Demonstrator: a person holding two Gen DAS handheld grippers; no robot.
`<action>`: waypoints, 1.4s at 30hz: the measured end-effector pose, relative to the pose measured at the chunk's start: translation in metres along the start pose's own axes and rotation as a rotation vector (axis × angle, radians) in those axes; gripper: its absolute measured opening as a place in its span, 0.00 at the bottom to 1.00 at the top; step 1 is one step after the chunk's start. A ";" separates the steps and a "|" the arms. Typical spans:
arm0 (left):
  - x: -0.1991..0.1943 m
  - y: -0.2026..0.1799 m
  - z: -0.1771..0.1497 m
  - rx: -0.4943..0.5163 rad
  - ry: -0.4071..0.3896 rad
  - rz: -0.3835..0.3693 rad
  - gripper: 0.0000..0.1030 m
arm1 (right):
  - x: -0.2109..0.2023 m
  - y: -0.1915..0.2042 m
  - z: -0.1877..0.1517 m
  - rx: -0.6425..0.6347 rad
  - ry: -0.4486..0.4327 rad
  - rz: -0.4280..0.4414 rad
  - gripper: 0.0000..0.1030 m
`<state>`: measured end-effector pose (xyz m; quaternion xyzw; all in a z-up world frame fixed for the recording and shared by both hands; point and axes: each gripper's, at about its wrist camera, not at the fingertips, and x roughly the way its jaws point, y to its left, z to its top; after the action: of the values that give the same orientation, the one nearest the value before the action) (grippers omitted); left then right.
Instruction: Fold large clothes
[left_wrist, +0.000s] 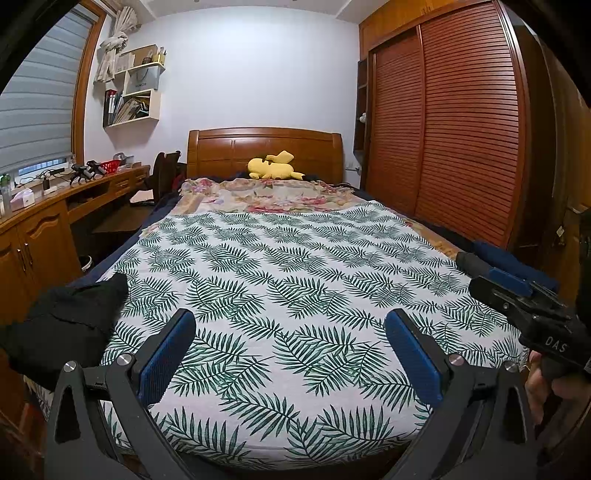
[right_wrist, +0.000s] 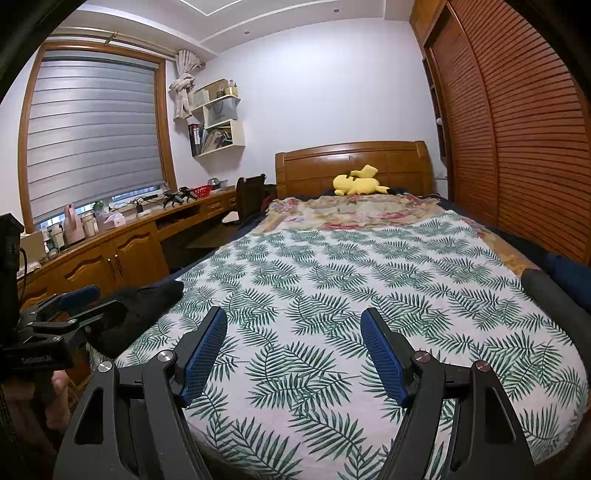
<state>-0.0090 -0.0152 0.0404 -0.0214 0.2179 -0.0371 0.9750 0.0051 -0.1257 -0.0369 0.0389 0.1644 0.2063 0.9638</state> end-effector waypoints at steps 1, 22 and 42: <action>0.000 0.000 0.000 0.000 0.000 0.000 1.00 | 0.000 0.000 0.000 0.001 0.000 0.000 0.74; 0.000 0.001 -0.001 -0.001 0.002 -0.003 1.00 | -0.002 0.000 0.001 0.000 0.003 0.003 0.74; -0.001 -0.004 0.001 0.000 -0.008 -0.013 1.00 | -0.007 -0.001 0.001 0.002 0.001 0.005 0.74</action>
<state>-0.0094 -0.0190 0.0416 -0.0227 0.2138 -0.0431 0.9757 -0.0003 -0.1293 -0.0343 0.0402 0.1650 0.2083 0.9632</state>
